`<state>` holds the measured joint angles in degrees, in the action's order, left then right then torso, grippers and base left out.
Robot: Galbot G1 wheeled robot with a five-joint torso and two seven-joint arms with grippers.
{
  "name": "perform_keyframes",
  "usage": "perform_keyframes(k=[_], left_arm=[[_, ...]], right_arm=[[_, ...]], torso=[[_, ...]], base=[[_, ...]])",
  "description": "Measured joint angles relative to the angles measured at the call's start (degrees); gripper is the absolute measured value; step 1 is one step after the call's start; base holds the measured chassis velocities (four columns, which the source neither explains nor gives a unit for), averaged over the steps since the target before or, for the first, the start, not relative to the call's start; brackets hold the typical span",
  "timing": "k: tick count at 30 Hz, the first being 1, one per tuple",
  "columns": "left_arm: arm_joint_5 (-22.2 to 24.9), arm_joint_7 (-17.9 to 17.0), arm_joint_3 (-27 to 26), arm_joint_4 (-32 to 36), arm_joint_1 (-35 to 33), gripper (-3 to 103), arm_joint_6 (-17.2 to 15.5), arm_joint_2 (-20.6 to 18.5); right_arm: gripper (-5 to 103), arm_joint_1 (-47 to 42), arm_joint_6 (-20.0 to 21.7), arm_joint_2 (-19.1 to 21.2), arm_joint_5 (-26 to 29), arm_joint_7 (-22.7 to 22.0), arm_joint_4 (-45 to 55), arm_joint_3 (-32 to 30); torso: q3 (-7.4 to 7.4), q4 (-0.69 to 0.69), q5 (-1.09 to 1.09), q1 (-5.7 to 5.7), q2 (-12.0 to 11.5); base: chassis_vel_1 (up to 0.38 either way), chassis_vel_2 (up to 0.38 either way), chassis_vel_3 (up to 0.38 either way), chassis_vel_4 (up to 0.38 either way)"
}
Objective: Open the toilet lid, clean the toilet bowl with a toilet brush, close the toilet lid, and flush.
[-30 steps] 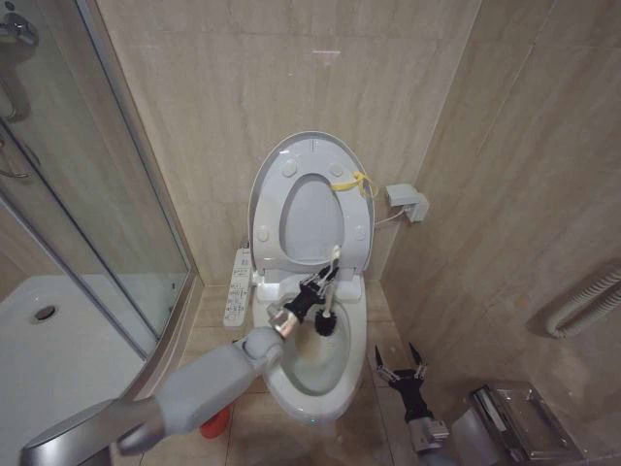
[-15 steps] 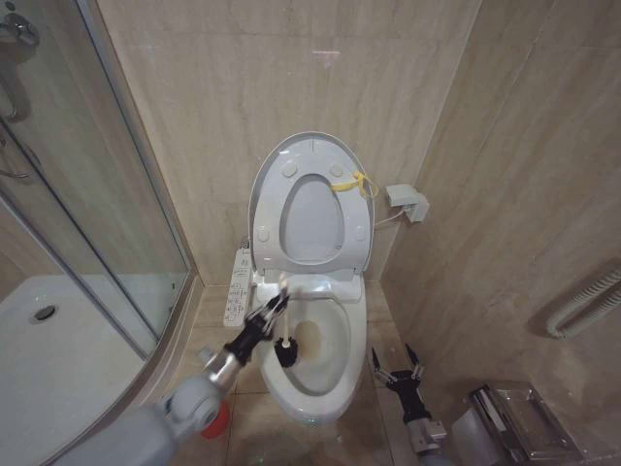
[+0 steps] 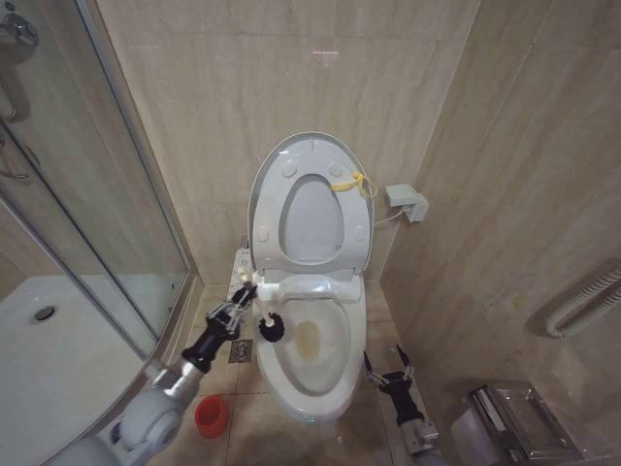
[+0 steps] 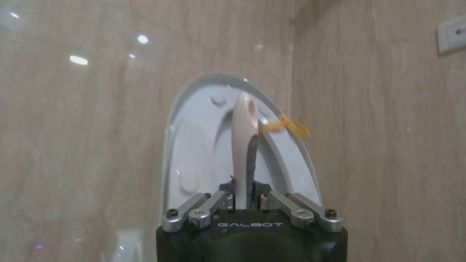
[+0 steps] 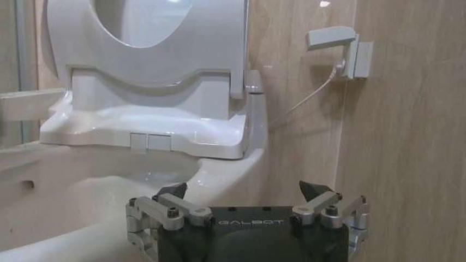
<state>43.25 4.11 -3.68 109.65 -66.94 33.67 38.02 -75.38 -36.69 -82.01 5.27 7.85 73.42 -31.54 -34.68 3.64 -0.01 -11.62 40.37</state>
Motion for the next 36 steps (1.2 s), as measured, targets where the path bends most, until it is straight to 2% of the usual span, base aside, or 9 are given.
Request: perform_keyframes(k=[7, 10, 16, 18, 24, 27, 32, 34, 36], left_arm=[[5.1, -7.37, -8.49, 11.81, -5.67, 15, -4.34, -5.71], [5.8, -8.71, -12.82, 15.31, -9.06, 15, -5.66, -7.61], [4.42, -11.28, -21.29, 18.3, -20.43, 15, -7.61, -9.47], [2.12, -15.72, -22.71, 18.57, -25.62, 15, -9.12, -9.26], [-7.97, -26.7, -23.27, 16.98, -32.2, 15, -14.25, -6.59], [-10.69, -28.47, -23.32, 15.2, -33.0, 15, -14.71, -4.97], [-16.12, -31.75, -21.15, 8.33, -32.38, 15, -14.65, 2.0], [-17.38, -31.22, -19.61, 4.31, -30.75, 15, -11.98, 6.03], [-17.82, -30.32, -19.11, 2.64, -30.02, 15, -10.47, 7.34]], right_arm=[[100, 0.85, 0.03, 0.3, 0.92, 0.0, -0.33, 0.09], [100, 1.15, 0.05, 0.32, 1.19, -0.01, -0.69, 0.08], [100, 1.74, 0.07, 0.33, 1.64, 0.0, -1.07, 0.25], [100, 1.95, 0.2, 0.52, 1.83, 0.01, -0.95, 0.42], [100, 2.75, 0.36, 1.18, 1.91, 0.01, -0.98, 0.61], [100, 3.09, 0.37, 1.08, 1.92, 0.02, -1.07, 0.68], [100, 3.62, 0.37, 0.08, 1.82, 0.07, -1.15, 0.9], [100, 3.73, 0.37, -0.36, 1.73, 0.1, -1.07, 0.91], [100, 3.76, 0.37, -0.52, 1.73, 0.1, -1.02, 0.9]], torso=[[0.0, 0.05, 0.0, -0.01, -0.01], [0.0, 0.05, 0.02, -0.01, -0.01], [0.0, 0.03, 0.02, -0.01, -0.01], [0.0, 0.01, 0.01, -0.01, -0.01], [0.0, 0.04, 0.01, -0.01, -0.01], [0.0, 0.04, 0.02, -0.01, -0.01], [0.0, 0.01, 0.01, -0.01, -0.01], [0.0, 0.02, 0.0, 0.0, -0.01], [0.0, 0.02, 0.0, 0.0, -0.01]], base=[[0.0, 0.0, 0.0, 0.0], [0.0, 0.0, 0.0, 0.0], [0.0, 0.0, 0.0, 0.0], [0.0, 0.0, 0.0, 0.0], [0.0, 0.0, 0.0, 0.0], [0.0, 0.0, 0.0, 0.0], [0.0, 0.0, 0.0, 0.0], [0.0, 0.0, 0.0, 0.0], [0.0, 0.0, 0.0, 0.0]])
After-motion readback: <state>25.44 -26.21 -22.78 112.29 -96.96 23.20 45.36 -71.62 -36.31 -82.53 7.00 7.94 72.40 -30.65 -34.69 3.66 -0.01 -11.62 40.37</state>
